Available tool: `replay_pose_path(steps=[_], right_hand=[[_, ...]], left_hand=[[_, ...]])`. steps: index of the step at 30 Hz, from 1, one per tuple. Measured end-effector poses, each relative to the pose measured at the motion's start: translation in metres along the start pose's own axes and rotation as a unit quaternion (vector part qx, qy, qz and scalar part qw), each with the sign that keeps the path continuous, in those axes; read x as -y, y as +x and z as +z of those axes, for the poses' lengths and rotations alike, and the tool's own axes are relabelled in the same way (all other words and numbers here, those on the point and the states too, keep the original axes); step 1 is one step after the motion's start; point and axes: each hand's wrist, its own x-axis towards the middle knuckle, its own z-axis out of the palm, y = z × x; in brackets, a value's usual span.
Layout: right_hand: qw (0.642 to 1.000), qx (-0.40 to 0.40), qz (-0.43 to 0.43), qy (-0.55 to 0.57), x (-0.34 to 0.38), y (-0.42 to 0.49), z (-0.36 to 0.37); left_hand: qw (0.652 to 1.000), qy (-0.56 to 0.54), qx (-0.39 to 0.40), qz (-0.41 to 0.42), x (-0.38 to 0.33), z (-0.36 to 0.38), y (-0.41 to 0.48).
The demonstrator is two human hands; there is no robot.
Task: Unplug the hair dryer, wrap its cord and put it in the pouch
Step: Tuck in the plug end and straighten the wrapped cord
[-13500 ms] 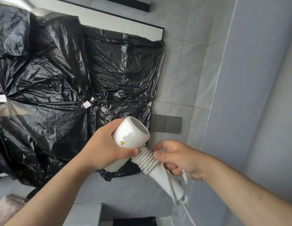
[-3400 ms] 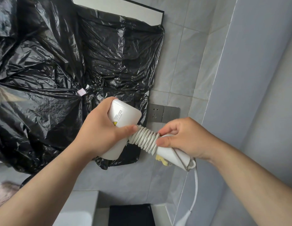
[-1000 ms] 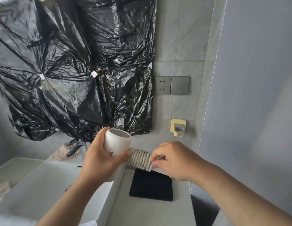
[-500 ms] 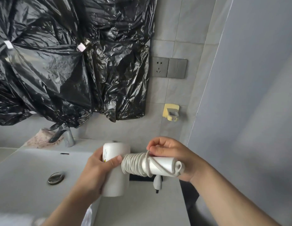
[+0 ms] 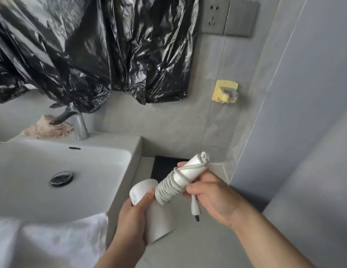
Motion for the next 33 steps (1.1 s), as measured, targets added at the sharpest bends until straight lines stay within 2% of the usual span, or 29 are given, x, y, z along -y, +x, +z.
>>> replay_pose_path(steps=[3, 7, 10, 13, 16, 19, 22, 25, 29, 31, 33], right_hand=[[0.998, -0.006, -0.040, -0.052, -0.033, 0.000, 0.001], [0.993, -0.025, -0.079, -0.079, -0.065, -0.014, -0.002], [0.992, -0.020, -0.090, -0.083, -0.085, -0.033, -0.001], [0.991, -0.022, -0.095, -0.087, -0.101, -0.056, 0.004], [0.988, -0.011, -0.088, -0.127, -0.113, -0.077, 0.017], [0.981, 0.002, -0.090, -0.175, -0.122, -0.092, 0.033], [0.978, 0.011, -0.096, -0.186, -0.122, -0.102, 0.040], [0.970, 0.035, -0.087, -0.224, -0.117, -0.110, 0.038], [0.928, 0.072, -0.083, -0.356, -0.108, -0.114, 0.035], [0.882, 0.035, -0.059, -0.466, -0.105, -0.115, 0.033], [0.821, -0.009, -0.037, -0.570, -0.102, -0.114, 0.034]], left_hand=[[0.999, 0.041, -0.021, 0.023, 0.035, -0.004, 0.005], [0.981, 0.172, -0.051, 0.075, 0.070, -0.013, -0.007], [0.967, 0.229, -0.014, 0.108, 0.093, -0.022, -0.028], [0.939, 0.298, 0.056, 0.164, 0.112, -0.046, -0.049], [0.907, 0.355, 0.067, 0.215, 0.114, -0.047, -0.058], [0.904, 0.283, 0.141, 0.288, 0.111, -0.056, -0.078], [0.873, 0.235, 0.199, 0.379, 0.111, -0.059, -0.085], [0.869, 0.213, 0.218, 0.390, 0.114, -0.062, -0.085], [0.875, 0.197, 0.197, 0.395, 0.124, -0.064, -0.078], [0.873, 0.187, 0.190, 0.408, 0.128, -0.063, -0.076], [0.868, 0.174, 0.192, 0.425, 0.130, -0.063, -0.077]])
